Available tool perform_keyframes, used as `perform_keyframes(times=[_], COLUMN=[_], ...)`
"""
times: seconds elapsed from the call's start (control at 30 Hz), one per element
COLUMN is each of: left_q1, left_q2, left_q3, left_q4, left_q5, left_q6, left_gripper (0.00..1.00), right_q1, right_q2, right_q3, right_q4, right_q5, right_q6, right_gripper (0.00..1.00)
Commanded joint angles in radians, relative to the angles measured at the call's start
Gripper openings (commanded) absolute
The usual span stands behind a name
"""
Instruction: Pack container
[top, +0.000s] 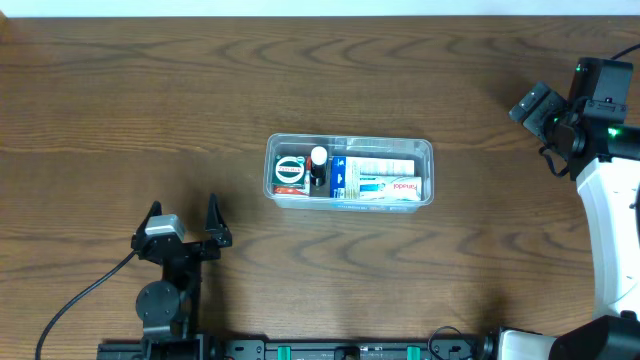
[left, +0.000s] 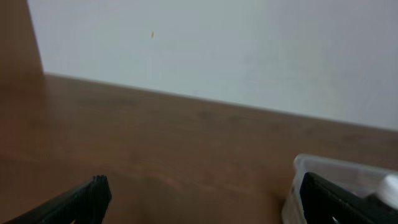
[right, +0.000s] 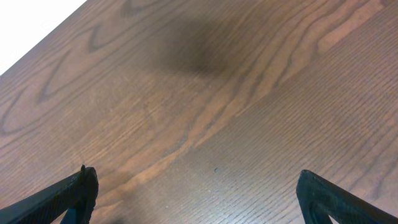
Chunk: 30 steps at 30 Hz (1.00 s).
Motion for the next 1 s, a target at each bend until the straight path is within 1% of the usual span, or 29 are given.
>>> perform_keyframes(times=[0.0,0.07,0.1,0.97], left_q1=[0.011,0.011,0.011,0.011], left_q2=[-0.011,-0.011,-0.011,-0.007], left_q3=[-0.003,-0.003,-0.003,-0.003], left_q4=[-0.052,-0.116,-0.120,-0.119], left_q5=[0.006,0.006,-0.005,-0.012], left_q6=[-0.004,-0.004,-0.005,-0.005], left_gripper=[0.98,0.98,0.98,0.98], right_q1=[-0.005,-0.005,-0.005,-0.005], right_q2=[0.002,0.002,0.002,0.002], right_q3=[0.004,0.004,0.004,0.004], right_q4=[-0.003,-0.003,-0.003,-0.003], right_q5=[0.000,0.000,0.000,0.000], right_q6=[0.007,0.007,0.007,0.007], right_gripper=[0.99,0.99,0.99,0.99])
